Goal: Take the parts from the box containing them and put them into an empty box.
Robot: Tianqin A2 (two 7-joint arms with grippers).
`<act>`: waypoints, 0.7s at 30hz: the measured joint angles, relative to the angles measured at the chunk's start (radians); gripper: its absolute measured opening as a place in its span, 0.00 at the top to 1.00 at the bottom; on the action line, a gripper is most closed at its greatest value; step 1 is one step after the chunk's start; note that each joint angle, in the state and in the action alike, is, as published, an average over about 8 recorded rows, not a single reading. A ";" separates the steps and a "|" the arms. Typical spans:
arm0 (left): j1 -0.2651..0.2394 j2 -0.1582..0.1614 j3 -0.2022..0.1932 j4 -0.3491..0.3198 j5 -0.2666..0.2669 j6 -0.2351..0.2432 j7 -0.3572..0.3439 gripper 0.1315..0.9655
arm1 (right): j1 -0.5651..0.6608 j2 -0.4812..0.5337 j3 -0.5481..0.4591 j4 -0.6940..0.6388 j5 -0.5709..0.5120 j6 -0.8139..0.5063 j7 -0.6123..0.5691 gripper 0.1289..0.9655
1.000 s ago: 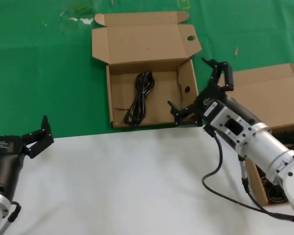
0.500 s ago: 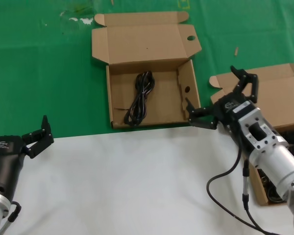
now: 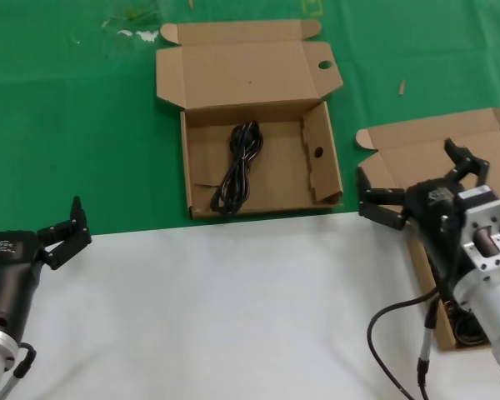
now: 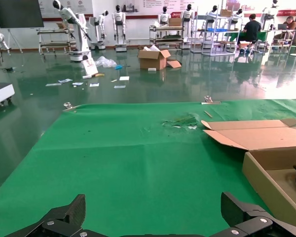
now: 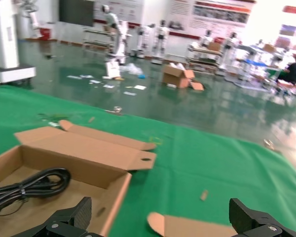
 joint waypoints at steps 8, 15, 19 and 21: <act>0.000 0.000 0.000 0.000 0.000 0.000 0.000 0.00 | -0.049 -0.012 0.038 0.020 0.056 0.038 0.037 0.00; 0.000 0.000 0.000 0.000 0.000 0.000 0.000 0.00 | -0.053 -0.013 0.042 0.022 0.061 0.041 0.040 0.00; 0.000 0.000 0.000 0.000 0.000 0.000 0.000 0.00 | -0.053 -0.013 0.042 0.022 0.061 0.041 0.040 0.00; 0.000 0.000 0.000 0.000 0.000 0.000 0.000 0.00 | -0.053 -0.013 0.042 0.022 0.061 0.041 0.040 0.00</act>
